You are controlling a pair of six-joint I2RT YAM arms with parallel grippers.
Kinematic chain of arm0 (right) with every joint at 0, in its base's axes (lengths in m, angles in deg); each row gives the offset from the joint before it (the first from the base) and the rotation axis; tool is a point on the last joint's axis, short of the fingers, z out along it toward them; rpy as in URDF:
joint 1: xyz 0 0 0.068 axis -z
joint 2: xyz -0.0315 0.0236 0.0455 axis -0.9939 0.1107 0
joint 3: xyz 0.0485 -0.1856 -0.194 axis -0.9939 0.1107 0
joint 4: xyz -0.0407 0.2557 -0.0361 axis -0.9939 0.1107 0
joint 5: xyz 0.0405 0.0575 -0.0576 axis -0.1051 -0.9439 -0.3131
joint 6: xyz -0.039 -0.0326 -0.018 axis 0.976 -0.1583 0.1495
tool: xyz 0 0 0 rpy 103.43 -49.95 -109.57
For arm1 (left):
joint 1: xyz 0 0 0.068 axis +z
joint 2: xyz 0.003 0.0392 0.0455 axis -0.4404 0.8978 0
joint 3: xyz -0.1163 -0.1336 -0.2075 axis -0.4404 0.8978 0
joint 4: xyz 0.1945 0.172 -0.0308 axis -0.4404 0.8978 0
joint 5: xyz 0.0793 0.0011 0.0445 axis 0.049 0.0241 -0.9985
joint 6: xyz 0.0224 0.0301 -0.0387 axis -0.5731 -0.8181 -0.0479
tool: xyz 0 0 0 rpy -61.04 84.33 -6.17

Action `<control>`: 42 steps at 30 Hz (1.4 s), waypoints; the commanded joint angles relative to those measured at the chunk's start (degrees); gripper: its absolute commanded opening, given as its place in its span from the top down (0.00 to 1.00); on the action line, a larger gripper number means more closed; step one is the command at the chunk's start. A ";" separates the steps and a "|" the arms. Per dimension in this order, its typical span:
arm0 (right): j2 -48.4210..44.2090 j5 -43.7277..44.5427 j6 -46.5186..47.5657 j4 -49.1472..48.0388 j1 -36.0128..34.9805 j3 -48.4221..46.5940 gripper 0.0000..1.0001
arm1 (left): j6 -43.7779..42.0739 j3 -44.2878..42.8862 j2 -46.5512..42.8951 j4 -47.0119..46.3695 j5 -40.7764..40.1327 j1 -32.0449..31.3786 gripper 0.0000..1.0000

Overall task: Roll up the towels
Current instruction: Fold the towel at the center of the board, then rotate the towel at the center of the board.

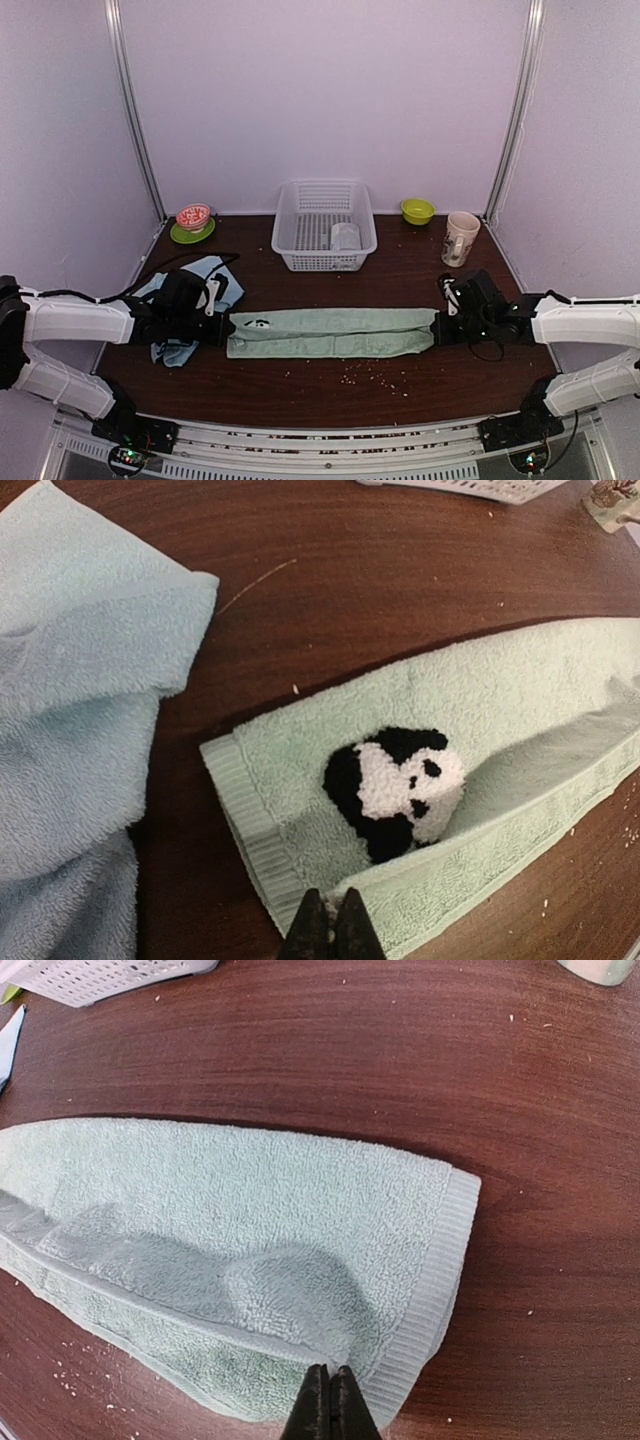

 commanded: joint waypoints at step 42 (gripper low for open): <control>-3.03 -6.31 -19.20 -6.40 8.88 5.77 0.39 | 6.99 -25.74 14.92 11.31 5.35 -5.09 0.57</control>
